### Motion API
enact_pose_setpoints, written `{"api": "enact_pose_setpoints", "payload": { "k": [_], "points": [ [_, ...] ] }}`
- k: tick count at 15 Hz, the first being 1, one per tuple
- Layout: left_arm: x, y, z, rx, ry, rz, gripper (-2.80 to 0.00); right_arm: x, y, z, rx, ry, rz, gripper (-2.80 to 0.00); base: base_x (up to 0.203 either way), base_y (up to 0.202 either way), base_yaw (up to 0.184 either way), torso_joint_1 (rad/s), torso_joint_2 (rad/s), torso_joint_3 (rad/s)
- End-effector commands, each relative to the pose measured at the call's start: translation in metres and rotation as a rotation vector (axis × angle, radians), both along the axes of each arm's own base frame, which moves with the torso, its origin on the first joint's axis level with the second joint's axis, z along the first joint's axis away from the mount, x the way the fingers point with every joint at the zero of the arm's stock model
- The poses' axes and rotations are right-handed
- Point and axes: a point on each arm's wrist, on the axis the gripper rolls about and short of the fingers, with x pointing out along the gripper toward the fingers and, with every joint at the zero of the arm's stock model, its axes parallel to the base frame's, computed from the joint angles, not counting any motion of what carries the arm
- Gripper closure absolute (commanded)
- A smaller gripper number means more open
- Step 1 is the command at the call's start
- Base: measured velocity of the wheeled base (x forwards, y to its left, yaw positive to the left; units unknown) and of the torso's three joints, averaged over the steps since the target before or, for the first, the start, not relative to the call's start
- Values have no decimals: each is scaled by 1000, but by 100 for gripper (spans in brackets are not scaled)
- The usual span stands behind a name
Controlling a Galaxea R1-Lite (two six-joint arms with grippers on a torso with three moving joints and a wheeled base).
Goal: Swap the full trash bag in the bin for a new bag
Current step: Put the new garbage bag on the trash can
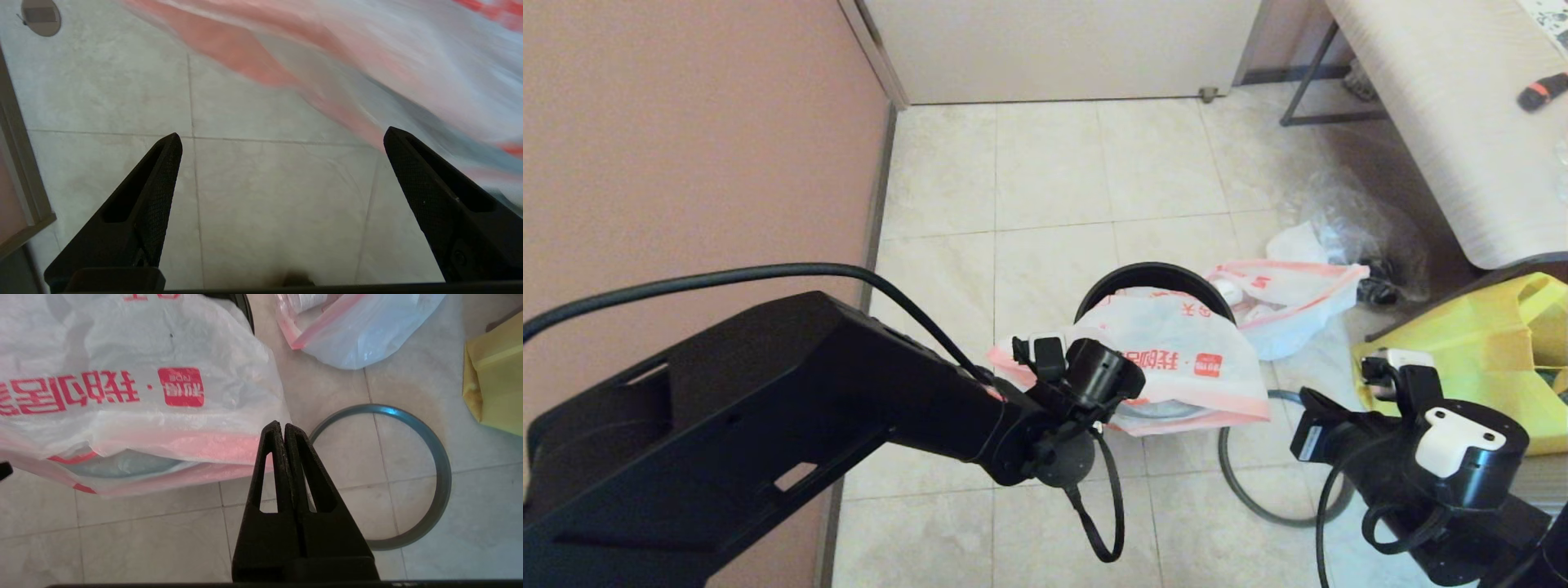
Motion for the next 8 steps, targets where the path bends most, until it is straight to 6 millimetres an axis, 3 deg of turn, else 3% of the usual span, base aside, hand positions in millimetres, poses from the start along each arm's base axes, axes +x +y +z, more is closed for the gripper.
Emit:
{"api": "enact_pose_setpoints", "payload": {
  "k": [1, 3, 8],
  "points": [
    [4, 3, -17, 33, 28, 17, -280, 1, 4, -6, 0, 16, 8, 0, 0, 0, 0, 0, 0, 0],
    [6, 8, -25, 49, 43, 28, -280, 1, 4, -6, 5, 16, 7, 0, 0, 0, 0, 0, 0, 0],
    [19, 7, -3, -24, -31, 44, -280, 1, 4, -6, 7, 16, 7, 0, 0, 0, 0, 0, 0, 0]
  ]
}}
